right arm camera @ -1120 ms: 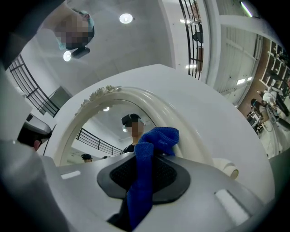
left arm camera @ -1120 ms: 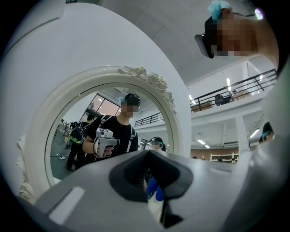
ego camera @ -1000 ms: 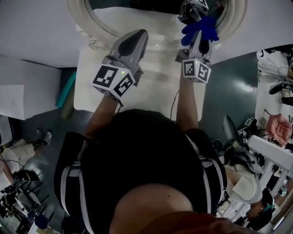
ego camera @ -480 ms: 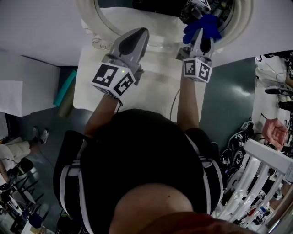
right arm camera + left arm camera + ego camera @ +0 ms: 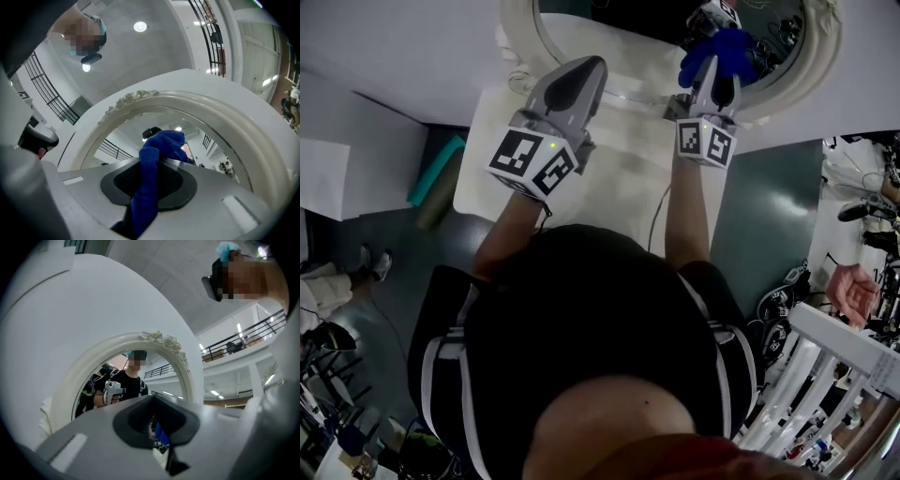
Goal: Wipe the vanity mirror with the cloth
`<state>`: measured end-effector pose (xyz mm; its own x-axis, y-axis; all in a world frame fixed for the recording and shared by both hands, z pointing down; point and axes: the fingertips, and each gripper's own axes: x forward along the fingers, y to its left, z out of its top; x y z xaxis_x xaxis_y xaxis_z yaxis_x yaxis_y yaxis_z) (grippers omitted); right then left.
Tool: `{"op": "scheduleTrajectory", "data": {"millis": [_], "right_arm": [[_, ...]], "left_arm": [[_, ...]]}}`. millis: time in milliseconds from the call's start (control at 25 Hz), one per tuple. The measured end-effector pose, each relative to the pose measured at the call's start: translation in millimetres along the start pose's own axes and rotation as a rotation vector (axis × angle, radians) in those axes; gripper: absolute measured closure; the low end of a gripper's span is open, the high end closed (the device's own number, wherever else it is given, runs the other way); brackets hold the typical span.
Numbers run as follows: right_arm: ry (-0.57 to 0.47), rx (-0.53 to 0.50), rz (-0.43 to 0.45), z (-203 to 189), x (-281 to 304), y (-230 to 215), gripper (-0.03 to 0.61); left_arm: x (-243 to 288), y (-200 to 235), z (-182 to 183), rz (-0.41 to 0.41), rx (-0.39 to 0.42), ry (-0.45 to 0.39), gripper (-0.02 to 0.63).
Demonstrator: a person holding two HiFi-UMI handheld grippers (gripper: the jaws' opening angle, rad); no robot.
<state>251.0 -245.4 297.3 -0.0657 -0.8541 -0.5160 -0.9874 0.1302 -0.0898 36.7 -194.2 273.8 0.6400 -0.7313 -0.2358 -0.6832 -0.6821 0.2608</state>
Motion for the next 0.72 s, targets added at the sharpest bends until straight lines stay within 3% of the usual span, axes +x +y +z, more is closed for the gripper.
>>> {"op": "scheduleTrajectory", "data": {"millis": [720], "right_arm": [[-0.038,0.004,0.107,-11,35,82,0.502]], "left_arm": [[-54,62,29,0.122,0.006,-0.047,0.603]]}}
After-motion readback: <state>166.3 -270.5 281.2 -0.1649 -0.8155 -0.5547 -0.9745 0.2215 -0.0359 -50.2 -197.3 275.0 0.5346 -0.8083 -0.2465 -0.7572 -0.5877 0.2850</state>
